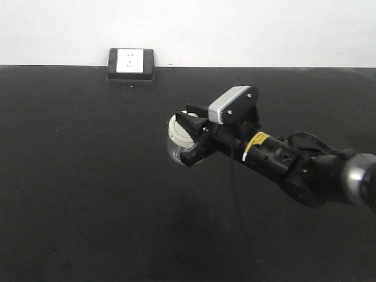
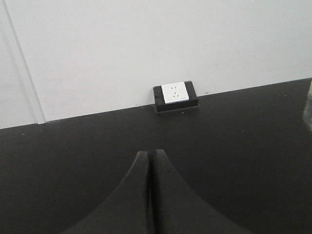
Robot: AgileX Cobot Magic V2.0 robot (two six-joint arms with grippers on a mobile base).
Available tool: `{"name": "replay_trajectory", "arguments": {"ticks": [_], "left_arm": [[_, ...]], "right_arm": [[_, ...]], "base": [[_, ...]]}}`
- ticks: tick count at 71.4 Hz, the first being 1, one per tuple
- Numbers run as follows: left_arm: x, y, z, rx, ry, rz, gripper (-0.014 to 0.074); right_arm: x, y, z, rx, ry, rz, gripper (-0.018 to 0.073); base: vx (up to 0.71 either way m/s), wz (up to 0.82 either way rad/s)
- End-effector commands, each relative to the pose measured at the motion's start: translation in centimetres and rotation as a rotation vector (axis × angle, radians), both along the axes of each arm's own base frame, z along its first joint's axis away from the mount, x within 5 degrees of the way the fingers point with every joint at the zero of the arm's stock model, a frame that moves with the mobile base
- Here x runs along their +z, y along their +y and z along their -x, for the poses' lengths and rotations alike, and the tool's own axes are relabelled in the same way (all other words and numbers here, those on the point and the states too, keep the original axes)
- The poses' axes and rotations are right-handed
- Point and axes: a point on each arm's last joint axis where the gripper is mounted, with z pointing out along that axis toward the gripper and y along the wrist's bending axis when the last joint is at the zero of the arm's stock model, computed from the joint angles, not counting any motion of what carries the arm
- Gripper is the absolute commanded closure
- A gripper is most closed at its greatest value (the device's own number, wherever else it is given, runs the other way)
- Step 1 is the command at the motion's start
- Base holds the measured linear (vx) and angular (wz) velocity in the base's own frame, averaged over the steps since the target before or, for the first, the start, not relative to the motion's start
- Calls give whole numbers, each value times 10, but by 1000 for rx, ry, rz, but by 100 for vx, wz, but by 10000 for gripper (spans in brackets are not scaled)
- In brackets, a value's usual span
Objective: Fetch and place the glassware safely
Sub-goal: 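Lower the jar with the right gripper onto the black bench top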
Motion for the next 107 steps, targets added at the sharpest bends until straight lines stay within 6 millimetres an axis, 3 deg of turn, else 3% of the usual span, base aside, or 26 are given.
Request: {"name": "replay_trajectory", "arguments": {"ticks": [1,17,38,67,79,99,107], "left_arm": [[14,0,0,-4,-76,10,603],[14,0,0,-4,-76,10,603],[14,0,0,-4,-76,10,603],[14,0,0,-4,-76,10,603],[14,0,0,-4,-76,10,603],[14,0,0,-4,-76,10,603],[14,0,0,-4,-76,10,603]], "right_arm": [[25,5,-12,21,-113,-109,560],[-8,17,-35,36,-114,-78,560],[-48,19,-43,21,-96,-60,560],[-55,19,-43,17,-77,-49,535],[-55,19,-43,20,-77,-48,400],[-55,19,-43,19,-77,-48,-48],[-54,19,-43,19,-78,-49,-149]], "base": [[0,0],[0,0],[0,0],[0,0],[0,0],[0,0],[0,0]]}}
